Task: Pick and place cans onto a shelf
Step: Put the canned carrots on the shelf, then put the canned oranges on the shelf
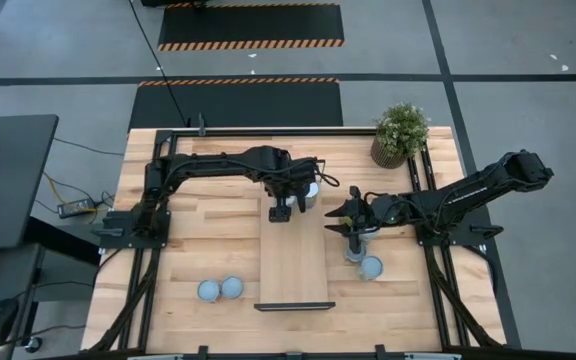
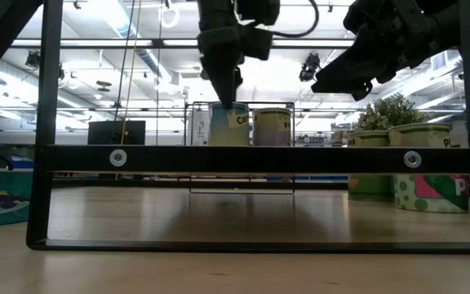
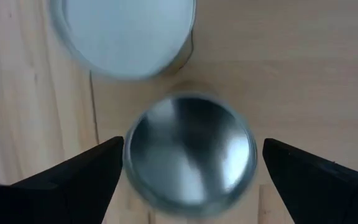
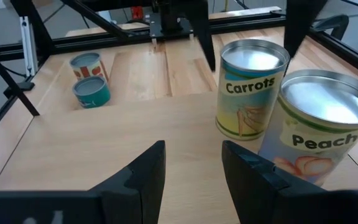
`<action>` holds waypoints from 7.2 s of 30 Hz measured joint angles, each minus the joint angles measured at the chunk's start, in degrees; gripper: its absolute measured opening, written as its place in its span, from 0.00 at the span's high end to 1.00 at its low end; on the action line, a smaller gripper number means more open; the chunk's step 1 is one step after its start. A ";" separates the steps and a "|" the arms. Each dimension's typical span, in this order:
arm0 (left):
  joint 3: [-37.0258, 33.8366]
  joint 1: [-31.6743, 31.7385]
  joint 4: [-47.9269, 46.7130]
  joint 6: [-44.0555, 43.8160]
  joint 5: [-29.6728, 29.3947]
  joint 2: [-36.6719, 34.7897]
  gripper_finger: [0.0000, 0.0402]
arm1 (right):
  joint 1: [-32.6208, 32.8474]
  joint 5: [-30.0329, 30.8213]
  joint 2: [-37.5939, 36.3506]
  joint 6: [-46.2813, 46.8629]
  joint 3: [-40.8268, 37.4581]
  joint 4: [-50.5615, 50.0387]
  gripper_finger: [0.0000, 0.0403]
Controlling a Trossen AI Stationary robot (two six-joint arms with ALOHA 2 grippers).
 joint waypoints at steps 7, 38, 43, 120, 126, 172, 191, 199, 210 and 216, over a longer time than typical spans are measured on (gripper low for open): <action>-0.06 -0.06 -0.49 -0.03 0.23 1.04 0.03 | 0.31 0.00 0.00 0.00 -0.02 -0.22 0.59; -0.02 -0.78 -1.80 -18.73 -2.21 0.95 0.18 | 0.33 0.00 0.00 0.03 -0.02 -0.04 0.59; -0.02 0.25 -2.31 -24.77 -2.39 0.93 0.18 | 0.33 0.00 0.00 0.11 -0.02 -0.02 0.59; 1.01 -10.59 4.14 -13.07 -16.65 -4.95 0.01 | -16.74 -3.02 13.87 -17.69 -0.02 11.41 0.59; 1.01 -12.75 3.85 -13.07 -18.94 -4.95 0.01 | -16.09 -3.00 6.46 -15.89 -0.02 2.25 0.59; -63.06 -19.28 56.32 -27.14 -22.24 -45.52 0.07 | -15.08 -4.67 12.85 20.79 21.07 -56.82 0.03; -62.99 -22.01 59.96 -35.78 -22.56 -45.30 0.07 | -16.36 -9.46 15.45 21.32 22.40 -61.83 0.24; -62.99 -21.55 59.79 -35.54 -22.94 -45.28 0.07 | -11.18 -8.64 15.45 17.72 32.30 -63.04 0.22; -62.99 -20.26 59.86 -34.09 -23.47 -45.26 0.07 | -4.79 -5.92 22.45 18.93 45.36 -65.71 0.22; -62.97 -20.28 58.52 -34.10 -23.42 -45.23 0.07 | -3.41 -4.99 32.57 16.91 56.96 -70.21 0.22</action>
